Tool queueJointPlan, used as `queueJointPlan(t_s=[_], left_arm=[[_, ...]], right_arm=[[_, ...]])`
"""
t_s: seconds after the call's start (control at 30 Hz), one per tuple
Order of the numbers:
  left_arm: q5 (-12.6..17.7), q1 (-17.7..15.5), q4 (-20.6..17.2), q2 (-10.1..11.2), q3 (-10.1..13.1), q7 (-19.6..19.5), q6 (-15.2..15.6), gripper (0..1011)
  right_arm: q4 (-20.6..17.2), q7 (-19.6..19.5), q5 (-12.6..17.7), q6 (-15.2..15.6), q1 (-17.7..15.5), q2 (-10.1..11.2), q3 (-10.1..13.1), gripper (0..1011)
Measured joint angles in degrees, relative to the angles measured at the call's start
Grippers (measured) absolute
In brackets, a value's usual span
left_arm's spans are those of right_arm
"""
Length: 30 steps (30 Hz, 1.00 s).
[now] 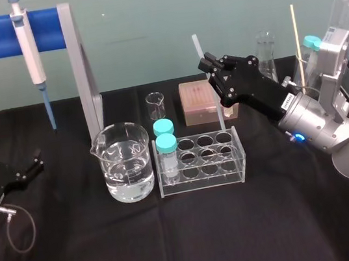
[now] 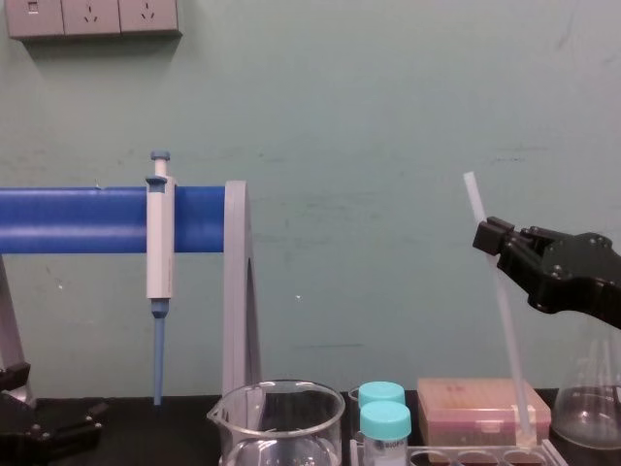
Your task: Pick up the stirring rod with one hand, then place it down.
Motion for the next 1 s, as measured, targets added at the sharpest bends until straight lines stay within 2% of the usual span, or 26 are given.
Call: queueJointPlan(t_s=[0.4, 1.0], left_arm=[[0.0, 0.0, 0.0, 0.0, 0.0, 0.0, 0.0, 1000], [0.0, 0.0, 0.0, 0.0, 0.0, 0.0, 0.0, 1000]], right_arm=[[2.7, 0.7, -0.1, 0.2, 1.2, -0.3, -0.6, 58], [10.1, 4.8, 1.1, -0.4, 4.9, -1.7, -2.1, 58]])
